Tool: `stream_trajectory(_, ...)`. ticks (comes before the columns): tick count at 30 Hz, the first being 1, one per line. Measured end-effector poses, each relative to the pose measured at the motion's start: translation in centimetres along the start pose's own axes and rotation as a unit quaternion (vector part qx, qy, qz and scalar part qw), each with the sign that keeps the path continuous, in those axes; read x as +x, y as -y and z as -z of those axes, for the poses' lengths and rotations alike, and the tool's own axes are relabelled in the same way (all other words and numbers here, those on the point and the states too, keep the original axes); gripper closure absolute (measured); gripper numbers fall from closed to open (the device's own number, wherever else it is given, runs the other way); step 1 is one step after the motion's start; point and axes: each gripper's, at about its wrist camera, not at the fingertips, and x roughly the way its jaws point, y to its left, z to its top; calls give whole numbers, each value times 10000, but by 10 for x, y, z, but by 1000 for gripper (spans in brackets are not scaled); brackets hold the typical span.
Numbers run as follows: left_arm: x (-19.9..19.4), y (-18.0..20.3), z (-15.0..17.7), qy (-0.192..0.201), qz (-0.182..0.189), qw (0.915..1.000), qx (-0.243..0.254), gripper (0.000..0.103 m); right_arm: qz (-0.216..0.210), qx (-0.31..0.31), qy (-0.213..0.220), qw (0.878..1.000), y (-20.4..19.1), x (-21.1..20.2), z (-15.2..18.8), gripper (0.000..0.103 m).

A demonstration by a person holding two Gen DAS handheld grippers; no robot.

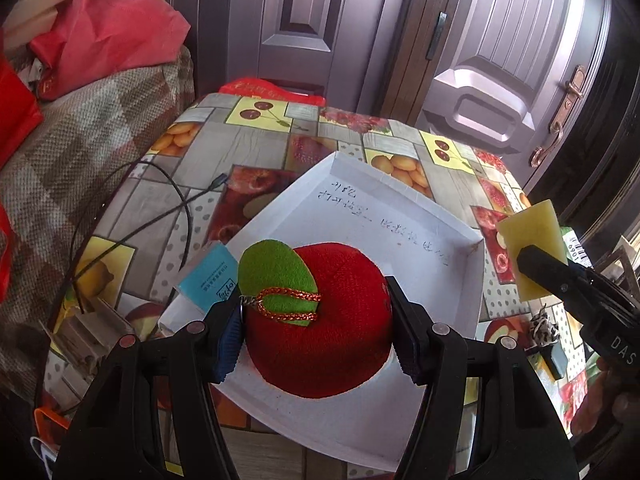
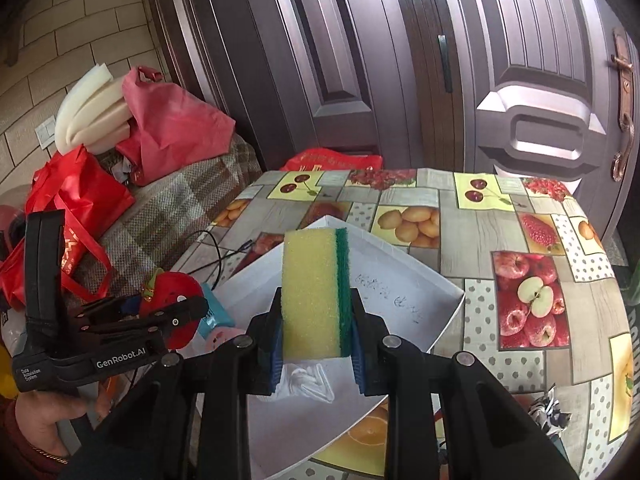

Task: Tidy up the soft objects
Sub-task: 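Carry the apple plush and sponge to the white box and release them, then reach the left tool to the braided rope knot and grasp it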

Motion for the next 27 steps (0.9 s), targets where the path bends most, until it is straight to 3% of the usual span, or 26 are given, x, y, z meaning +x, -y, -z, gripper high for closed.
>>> stream_trajectory(5, 20, 4, 1, -108, -2, 9999, 45, 38, -30, 154, -238, 9996, 3, 32, 4, 75)
stream_trajectory(7, 23, 4, -1, -4, -40, 10000, 56, 27, 5, 124, -195, 9997, 2, 37, 2, 74)
stream_trajectory(8, 22, 4, -2, 83, -130, 9998, 81, 21, -4, 86, -189, 9998, 1, 39, 1, 69)
stream_trajectory(9, 21, 4, -3, 194, -241, 9995, 96, 6, -15, 49, -183, 9998, 0, 40, 0, 43)
stream_trajectory(10, 21, 2, -4, 309, -402, 9987, 80, 0, -55, 37, -129, 9999, 0, 41, 1, 27)
stream_trajectory(11, 19, -1, -5, 394, -475, 9981, 54, 0, -79, 37, -52, 9999, 0, 39, 2, 2)
stream_trajectory(19, 8, -14, -4, 487, -652, 9965, -190, 0, 182, -49, 106, 9998, 0, 30, 11, 0)
stream_trajectory(27, -32, 2, -3, 814, -539, 9952, -50, 0, 207, 19, 574, 9981, -6, -24, 8, 0)
